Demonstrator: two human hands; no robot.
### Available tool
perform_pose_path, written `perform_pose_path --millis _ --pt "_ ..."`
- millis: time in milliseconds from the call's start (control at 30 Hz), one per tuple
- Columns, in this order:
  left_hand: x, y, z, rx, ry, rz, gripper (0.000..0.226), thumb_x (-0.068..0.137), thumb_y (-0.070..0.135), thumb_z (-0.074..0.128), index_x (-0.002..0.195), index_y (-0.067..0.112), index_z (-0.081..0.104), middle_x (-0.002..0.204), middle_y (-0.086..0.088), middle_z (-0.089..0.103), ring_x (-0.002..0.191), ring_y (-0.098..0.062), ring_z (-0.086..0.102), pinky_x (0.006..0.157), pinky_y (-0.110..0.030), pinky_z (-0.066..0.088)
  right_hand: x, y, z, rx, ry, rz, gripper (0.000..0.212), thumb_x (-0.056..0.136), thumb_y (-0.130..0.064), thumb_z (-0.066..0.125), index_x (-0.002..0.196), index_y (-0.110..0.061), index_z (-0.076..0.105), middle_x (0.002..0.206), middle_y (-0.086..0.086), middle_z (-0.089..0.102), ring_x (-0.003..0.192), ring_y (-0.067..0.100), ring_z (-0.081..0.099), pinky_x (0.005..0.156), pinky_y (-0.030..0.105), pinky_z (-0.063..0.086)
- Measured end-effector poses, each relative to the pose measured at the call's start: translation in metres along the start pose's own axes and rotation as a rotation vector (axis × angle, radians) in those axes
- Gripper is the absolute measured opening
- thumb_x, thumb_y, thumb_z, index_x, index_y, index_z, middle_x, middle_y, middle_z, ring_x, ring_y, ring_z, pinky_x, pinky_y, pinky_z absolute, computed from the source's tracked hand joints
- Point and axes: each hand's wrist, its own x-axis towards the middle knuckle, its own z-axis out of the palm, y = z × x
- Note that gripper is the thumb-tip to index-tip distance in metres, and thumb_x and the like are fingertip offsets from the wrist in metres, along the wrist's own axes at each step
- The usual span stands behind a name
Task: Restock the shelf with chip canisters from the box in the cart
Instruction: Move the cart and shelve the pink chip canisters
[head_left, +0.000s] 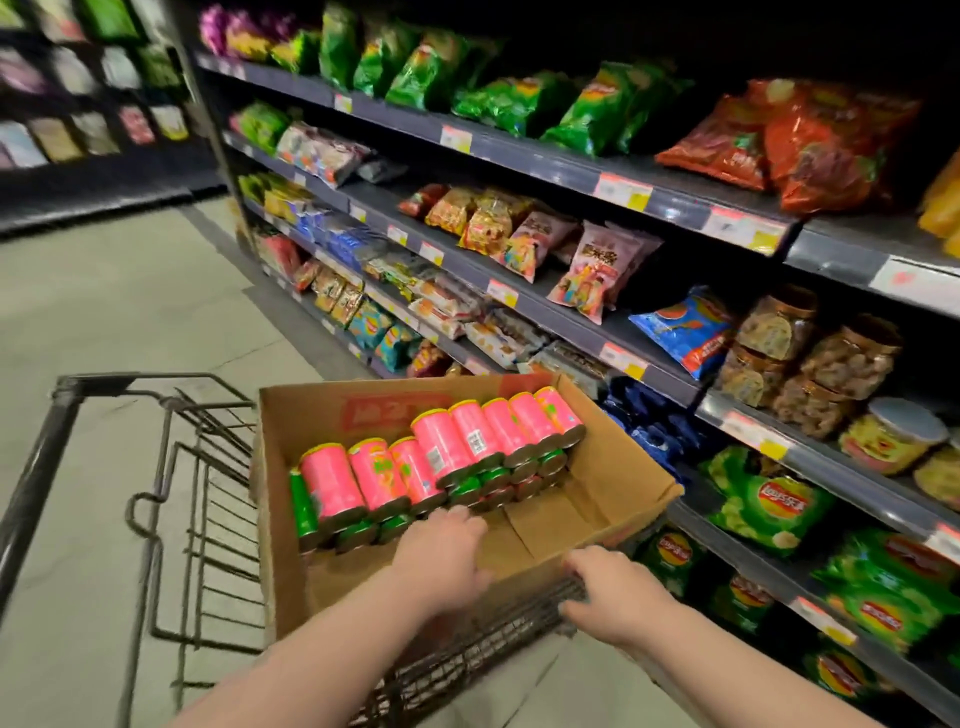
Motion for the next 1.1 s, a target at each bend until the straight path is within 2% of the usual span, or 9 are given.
perform_pose_path --millis 200,467,633,733,933,1100 --pt "0.008 -0.032 0.004 -0.073 -0.004 -0.076 0.046 0.087 0.045 0.053 0.124 0.018 0.049 0.124 -0.004 0.049 0.114 -0.025 0.048 0.091 -0.041 0.046 0.037 -0.016 -0.018 -0.043 0.004 -0.033 0.048 0.090 -0.039 0.053 0.135 -0.025 0.044 0.138 0.000 0.047 0.123 0.022 0.048 0.098 0.034 0.042" --pt "0.018 -0.081 0.004 -0.172 0.026 -0.267 0.049 0.087 0.047 0.052 0.128 0.020 0.048 0.127 -0.003 0.050 0.119 -0.024 0.050 0.095 -0.038 0.044 0.116 -0.036 -0.043 -0.080 -0.006 -0.110 0.052 0.087 -0.038 0.057 0.135 -0.025 0.045 0.137 -0.001 0.048 0.125 0.020 0.048 0.101 0.033 0.042" --pt "0.046 -0.092 0.003 -0.220 -0.039 -0.356 0.050 0.087 0.047 0.052 0.129 0.020 0.049 0.126 -0.004 0.050 0.118 -0.025 0.050 0.097 -0.037 0.045 0.164 -0.034 -0.062 -0.047 -0.009 -0.161 0.044 0.084 -0.037 0.059 0.126 -0.023 0.052 0.126 0.000 0.056 0.116 0.020 0.055 0.094 0.033 0.046" --pt "0.076 -0.093 0.002 -0.246 -0.072 -0.380 0.050 0.087 0.046 0.052 0.128 0.019 0.048 0.127 -0.005 0.049 0.119 -0.025 0.049 0.097 -0.038 0.045 0.190 -0.027 -0.070 -0.032 -0.018 -0.171 0.043 0.087 -0.035 0.058 0.127 -0.022 0.051 0.126 0.000 0.057 0.115 0.021 0.055 0.092 0.032 0.046" --pt "0.128 -0.088 0.006 -0.444 -0.097 -0.491 0.067 0.086 0.045 0.057 0.143 0.019 0.031 0.140 -0.006 0.043 0.127 -0.024 0.045 0.101 -0.034 0.039 0.238 -0.012 -0.075 0.043 -0.051 -0.171 0.049 0.087 -0.030 0.057 0.133 -0.020 0.046 0.132 0.003 0.053 0.119 0.024 0.053 0.096 0.035 0.046" --pt "0.165 -0.090 0.016 -0.675 -0.080 -0.646 0.081 0.081 0.045 0.064 0.146 0.019 0.024 0.141 -0.010 0.041 0.127 -0.028 0.046 0.103 -0.038 0.041 0.273 -0.010 -0.076 0.128 -0.071 -0.174 0.036 0.088 -0.029 0.057 0.121 -0.015 0.050 0.120 0.006 0.055 0.110 0.028 0.056 0.085 0.035 0.046"
